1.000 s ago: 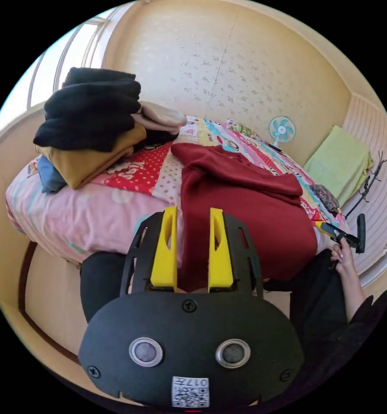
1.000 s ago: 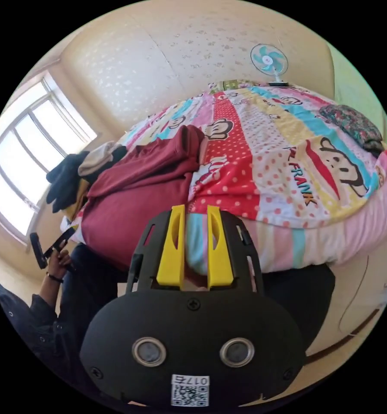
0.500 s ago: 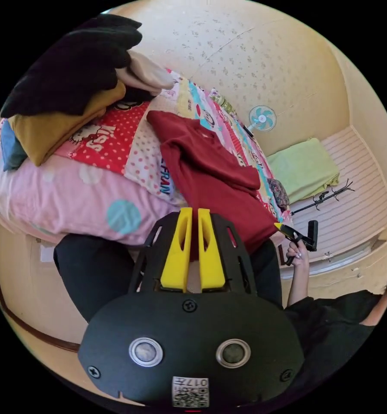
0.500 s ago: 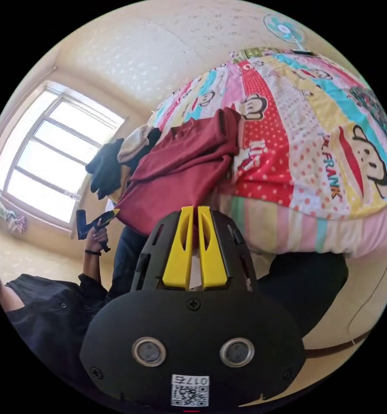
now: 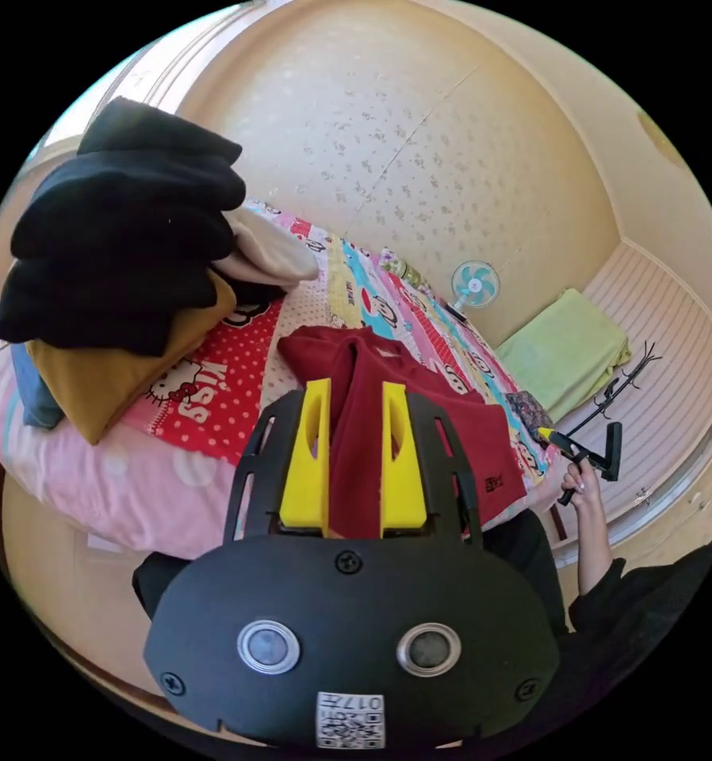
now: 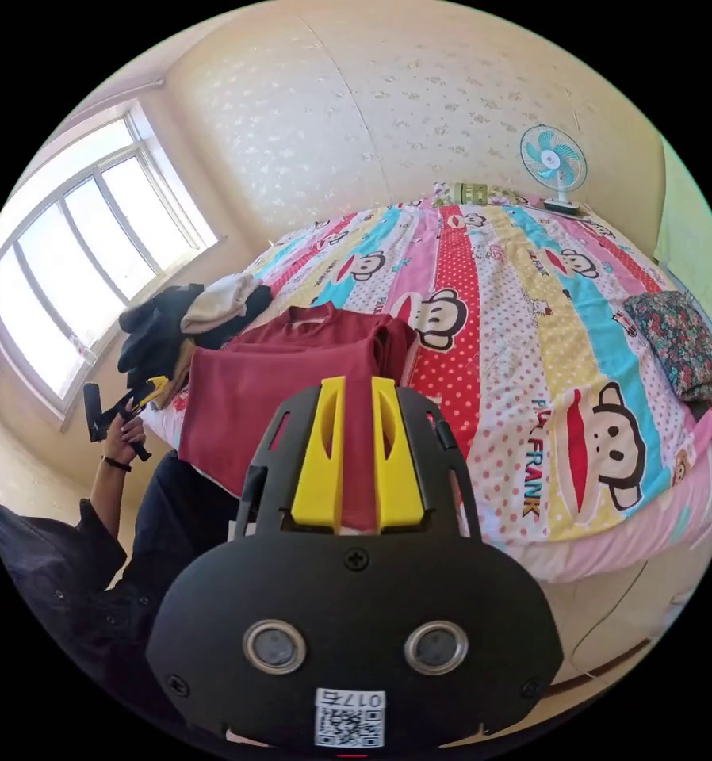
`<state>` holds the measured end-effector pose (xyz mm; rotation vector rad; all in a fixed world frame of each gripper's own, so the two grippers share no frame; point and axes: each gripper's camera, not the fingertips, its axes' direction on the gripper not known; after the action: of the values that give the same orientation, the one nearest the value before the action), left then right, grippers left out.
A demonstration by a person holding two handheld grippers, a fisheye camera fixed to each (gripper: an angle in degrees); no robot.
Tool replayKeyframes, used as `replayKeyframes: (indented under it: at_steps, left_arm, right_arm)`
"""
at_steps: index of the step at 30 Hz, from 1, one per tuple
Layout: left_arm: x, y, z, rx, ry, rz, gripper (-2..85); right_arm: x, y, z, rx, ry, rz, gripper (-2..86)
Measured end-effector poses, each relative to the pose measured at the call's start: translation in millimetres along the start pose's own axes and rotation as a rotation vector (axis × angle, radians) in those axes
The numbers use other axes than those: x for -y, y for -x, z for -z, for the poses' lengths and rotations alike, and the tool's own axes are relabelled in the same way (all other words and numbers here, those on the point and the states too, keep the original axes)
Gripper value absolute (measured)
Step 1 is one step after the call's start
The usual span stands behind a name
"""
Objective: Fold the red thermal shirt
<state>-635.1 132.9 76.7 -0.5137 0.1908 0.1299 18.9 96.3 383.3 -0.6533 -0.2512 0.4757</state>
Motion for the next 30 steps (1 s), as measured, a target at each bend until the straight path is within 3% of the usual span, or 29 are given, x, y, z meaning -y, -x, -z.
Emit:
replayKeyframes:
  at_steps: [4, 7, 13, 16, 18, 23, 27, 30]
  left_arm:
    - [-53.4, 1.7, -14.8, 0.048, 0.175, -0.07, 12.4]
    - [-68.5, 6.9, -41.2, -0.016, 0.338, -0.014, 13.6]
    - [-81.0, 3.6, -35.1, 0.108, 0.25, 0.092, 10.8]
    - [-82.7, -4.4, -23.8, 0.098, 0.259, 0.059, 6.9]
    - [-83.5, -1.1, -12.0, -0.023, 0.267, 0.058, 4.7]
    - [-92.7, 22.2, 31.9, -0.196, 0.217, 0.116, 3.8]
    - [-86.4, 18.8, 91.2, -0.416, 0.164, 0.03, 2.9]
    - [-84.0, 0.1, 159.8, -0.511, 0.123, -0.203, 2.6]
  right_arm:
    - [-37.6, -19.6, -34.2, 0.064, 0.148, -0.099, 11.8]
    - [-65.1, -19.6, -30.2, 0.071, 0.089, -0.159, 12.9]
    - [-78.1, -17.0, -16.1, 0.04, 0.051, -0.191, 9.7]
    - [-81.3, -24.9, 3.6, 0.148, -0.013, -0.197, 7.0]
    - [-84.6, -41.6, 15.5, 0.273, -0.072, -0.244, 7.1]
    - [-88.4, -71.3, 31.1, 0.33, -0.071, -0.429, 5.3]
    - [-96.7, -42.0, 116.7, 0.615, -0.185, -0.246, 4.0]
    - [-113.9, -29.1, 188.8, 0.78, -0.219, -0.154, 3.7]
